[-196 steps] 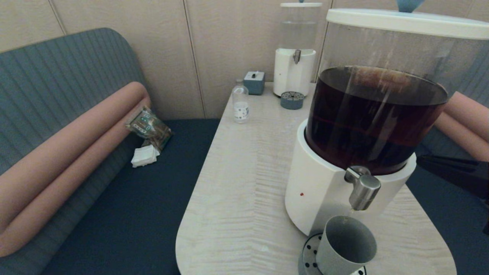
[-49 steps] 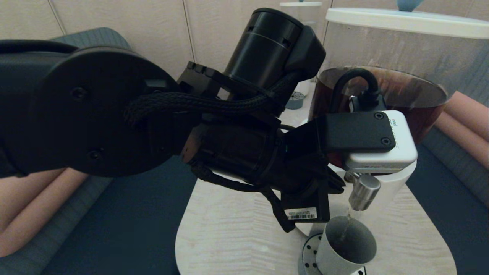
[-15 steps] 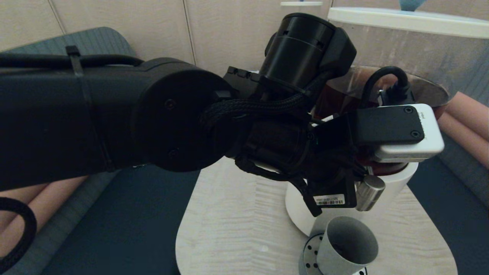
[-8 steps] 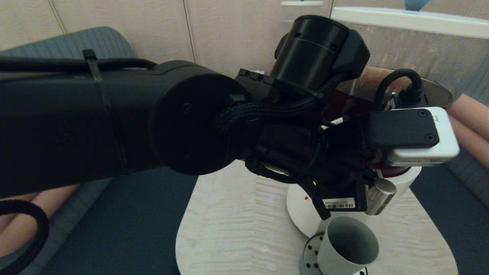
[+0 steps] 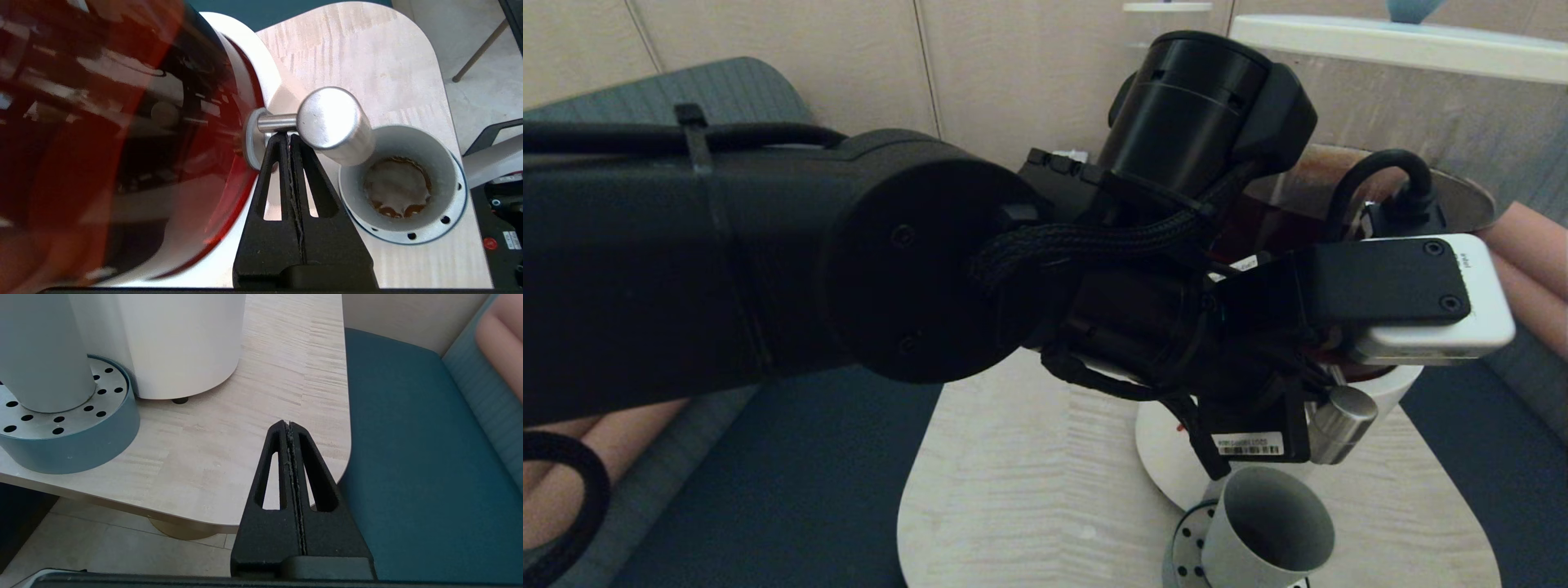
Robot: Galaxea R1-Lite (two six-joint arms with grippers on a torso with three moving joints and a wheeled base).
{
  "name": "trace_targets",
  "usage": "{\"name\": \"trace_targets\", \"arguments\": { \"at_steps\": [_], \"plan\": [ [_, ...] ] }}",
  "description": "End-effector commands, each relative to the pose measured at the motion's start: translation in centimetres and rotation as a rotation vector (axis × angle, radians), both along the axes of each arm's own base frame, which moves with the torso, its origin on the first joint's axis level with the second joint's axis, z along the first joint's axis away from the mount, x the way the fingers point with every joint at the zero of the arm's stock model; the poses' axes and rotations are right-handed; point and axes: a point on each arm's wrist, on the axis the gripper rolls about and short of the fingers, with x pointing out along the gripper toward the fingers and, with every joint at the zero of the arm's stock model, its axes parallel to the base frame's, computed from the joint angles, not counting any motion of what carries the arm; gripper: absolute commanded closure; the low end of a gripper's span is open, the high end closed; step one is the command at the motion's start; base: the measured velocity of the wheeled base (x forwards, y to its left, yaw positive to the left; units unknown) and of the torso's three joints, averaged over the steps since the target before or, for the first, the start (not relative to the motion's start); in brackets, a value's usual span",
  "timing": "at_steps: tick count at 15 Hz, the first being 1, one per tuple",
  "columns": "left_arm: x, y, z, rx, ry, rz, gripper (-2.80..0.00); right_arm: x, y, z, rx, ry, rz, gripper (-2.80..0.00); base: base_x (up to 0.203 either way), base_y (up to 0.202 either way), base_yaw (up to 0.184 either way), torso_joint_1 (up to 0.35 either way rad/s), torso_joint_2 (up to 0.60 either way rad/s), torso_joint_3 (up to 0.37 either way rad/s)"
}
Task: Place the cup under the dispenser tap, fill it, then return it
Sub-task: Turn off the faucet, then place the cup next to the water dispenser
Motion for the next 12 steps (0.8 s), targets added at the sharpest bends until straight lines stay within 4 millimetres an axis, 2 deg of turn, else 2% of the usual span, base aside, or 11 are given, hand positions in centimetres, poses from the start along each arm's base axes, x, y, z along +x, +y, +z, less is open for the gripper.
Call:
{"name": "trace_targets", "arguments": {
  "at_steps": [1,4,7,9,12],
  "plan": [
    [-0.5,0.9,0.4,0.007,0.002,0.004,0.0,0.0,0.0,-0.3,-0.001,0.003,0.0,0.0,0.0,0.0,0.0,0.0,0.0,0.0],
    [-0.7,2.5,0.1,0.029,0.019,0.028,0.0,0.0,0.0,-0.3,-0.001,0.003,0.0,0.0,0.0,0.0,0.0,0.0,0.0,0.0],
    [-0.4,5.0,0.4,0.036,0.025,0.076,0.0,0.0,0.0,-0.3,-0.001,0.003,0.0,0.0,0.0,0.0,0.0,0.0,0.0,0.0],
    [-0.4,7.6,0.5,0.041,0.037,0.125,0.0,0.0,0.0,-0.3,-0.001,0.003,0.0,0.0,0.0,0.0,0.0,0.0,0.0,0.0],
    [-0.8,13.0,1.0,0.005,0.107,0.276,0.0,0.0,0.0,-0.3,-0.001,0.003,0.0,0.0,0.0,0.0,0.0,0.0,0.0,0.0]
  ]
}}
